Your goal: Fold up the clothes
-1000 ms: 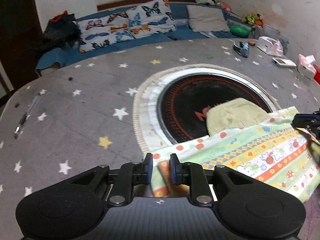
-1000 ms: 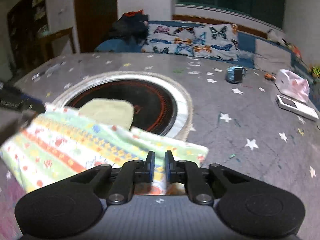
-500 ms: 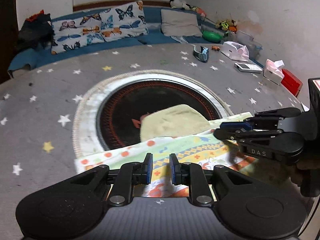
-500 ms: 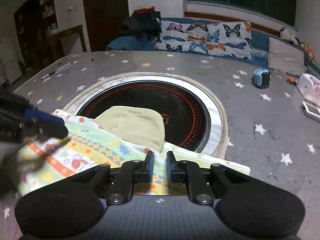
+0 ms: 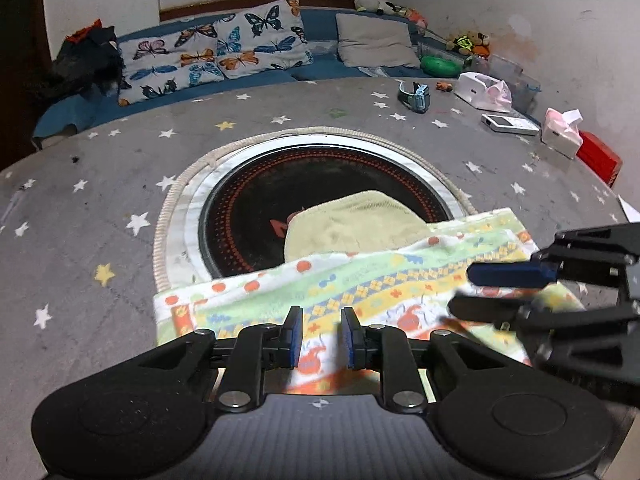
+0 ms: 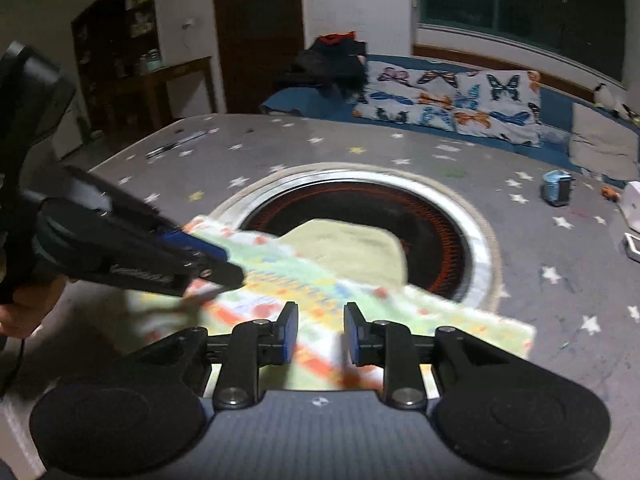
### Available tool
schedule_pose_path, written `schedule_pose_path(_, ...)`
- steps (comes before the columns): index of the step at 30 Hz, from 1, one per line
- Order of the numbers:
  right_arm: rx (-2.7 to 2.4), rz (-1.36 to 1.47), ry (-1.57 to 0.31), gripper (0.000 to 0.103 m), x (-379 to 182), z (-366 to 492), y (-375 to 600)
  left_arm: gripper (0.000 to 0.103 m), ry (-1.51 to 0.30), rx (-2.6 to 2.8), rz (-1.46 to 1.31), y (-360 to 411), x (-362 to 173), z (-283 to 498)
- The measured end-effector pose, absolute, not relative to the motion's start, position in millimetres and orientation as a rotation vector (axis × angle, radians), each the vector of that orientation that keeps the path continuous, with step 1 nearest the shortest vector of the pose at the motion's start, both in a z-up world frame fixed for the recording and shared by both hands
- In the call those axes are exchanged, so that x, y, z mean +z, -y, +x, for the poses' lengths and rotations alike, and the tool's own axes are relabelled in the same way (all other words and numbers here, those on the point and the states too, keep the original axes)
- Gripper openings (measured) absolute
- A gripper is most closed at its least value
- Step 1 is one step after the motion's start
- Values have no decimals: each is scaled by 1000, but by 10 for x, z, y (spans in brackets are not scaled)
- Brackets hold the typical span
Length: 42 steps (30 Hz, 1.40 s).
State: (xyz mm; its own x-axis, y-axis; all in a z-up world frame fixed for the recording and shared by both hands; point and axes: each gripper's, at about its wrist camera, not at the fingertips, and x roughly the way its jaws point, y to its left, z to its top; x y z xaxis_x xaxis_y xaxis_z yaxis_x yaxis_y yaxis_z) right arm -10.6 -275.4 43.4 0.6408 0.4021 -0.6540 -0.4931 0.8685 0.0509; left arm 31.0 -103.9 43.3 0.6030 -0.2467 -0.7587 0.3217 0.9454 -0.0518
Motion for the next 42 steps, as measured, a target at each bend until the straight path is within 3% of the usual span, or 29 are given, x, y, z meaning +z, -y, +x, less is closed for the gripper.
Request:
schedule_pose_path(19, 533, -222, -644, 24, 378, -760, 2592, 23, -763, -268, 84, 838, 407, -470)
schedule_pose_path(42, 354, -49, -675, 25, 371, -711, 3370, 25, -808, -211, -12, 549, 364, -506)
